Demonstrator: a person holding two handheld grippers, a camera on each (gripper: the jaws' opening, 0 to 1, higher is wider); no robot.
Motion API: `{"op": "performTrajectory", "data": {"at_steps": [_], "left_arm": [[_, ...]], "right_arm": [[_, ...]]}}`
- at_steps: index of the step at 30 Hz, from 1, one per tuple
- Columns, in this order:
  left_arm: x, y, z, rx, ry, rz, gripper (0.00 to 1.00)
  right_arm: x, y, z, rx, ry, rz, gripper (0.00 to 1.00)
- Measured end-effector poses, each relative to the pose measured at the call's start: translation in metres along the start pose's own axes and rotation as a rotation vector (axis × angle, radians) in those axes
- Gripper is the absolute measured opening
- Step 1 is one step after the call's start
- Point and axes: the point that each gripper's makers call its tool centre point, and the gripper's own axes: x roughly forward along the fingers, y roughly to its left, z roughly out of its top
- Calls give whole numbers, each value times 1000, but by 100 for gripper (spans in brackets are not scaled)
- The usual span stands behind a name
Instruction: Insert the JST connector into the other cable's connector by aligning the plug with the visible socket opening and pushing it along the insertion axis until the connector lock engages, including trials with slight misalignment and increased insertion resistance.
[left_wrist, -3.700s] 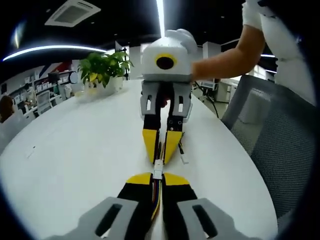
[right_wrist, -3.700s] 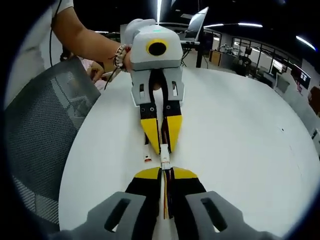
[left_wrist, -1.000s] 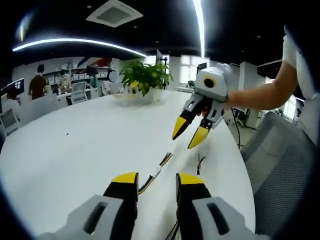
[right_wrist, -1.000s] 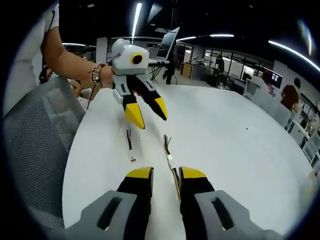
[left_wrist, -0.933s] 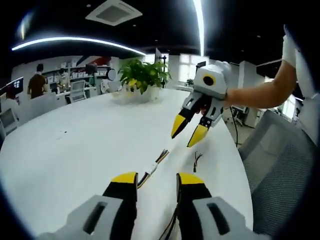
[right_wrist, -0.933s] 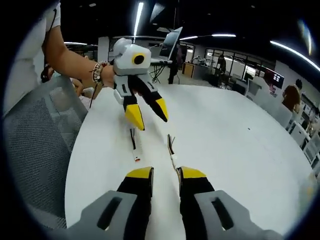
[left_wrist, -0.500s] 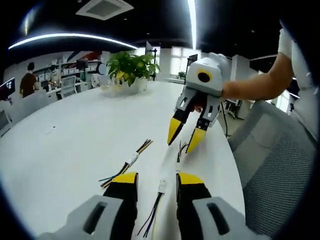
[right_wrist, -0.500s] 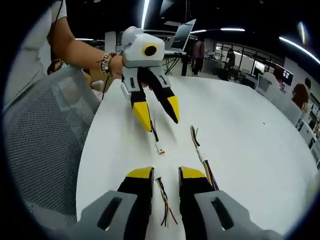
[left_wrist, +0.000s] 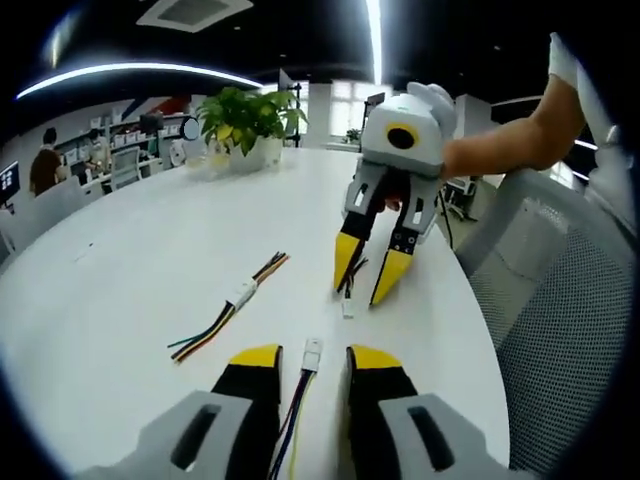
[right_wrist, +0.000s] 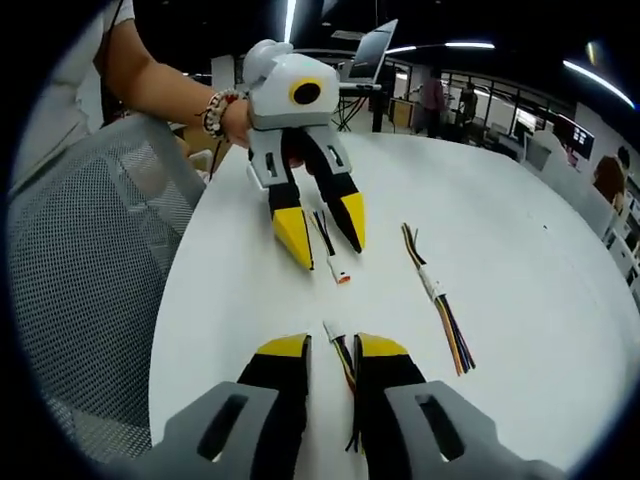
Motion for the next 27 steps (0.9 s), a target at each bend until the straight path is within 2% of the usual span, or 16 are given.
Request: {"op": "performTrajectory", "data": {"at_steps": [5, 11, 24, 27], "left_arm": [[2, -3, 3, -10, -28, -12, 13], [4, -2, -1, -11, -18, -16, 11], [5, -2, -6, 6, -13, -11, 6], [5, -2, -6, 20, -18, -10, 2]], "right_arm": [[3, -1, -1, 15, -10, 2, 12], [5, 1, -4, 13, -8, 10, 6], [8, 1, -4, 33, -26, -1, 5], [8, 2, -4, 26, -31, 3, 5]]}}
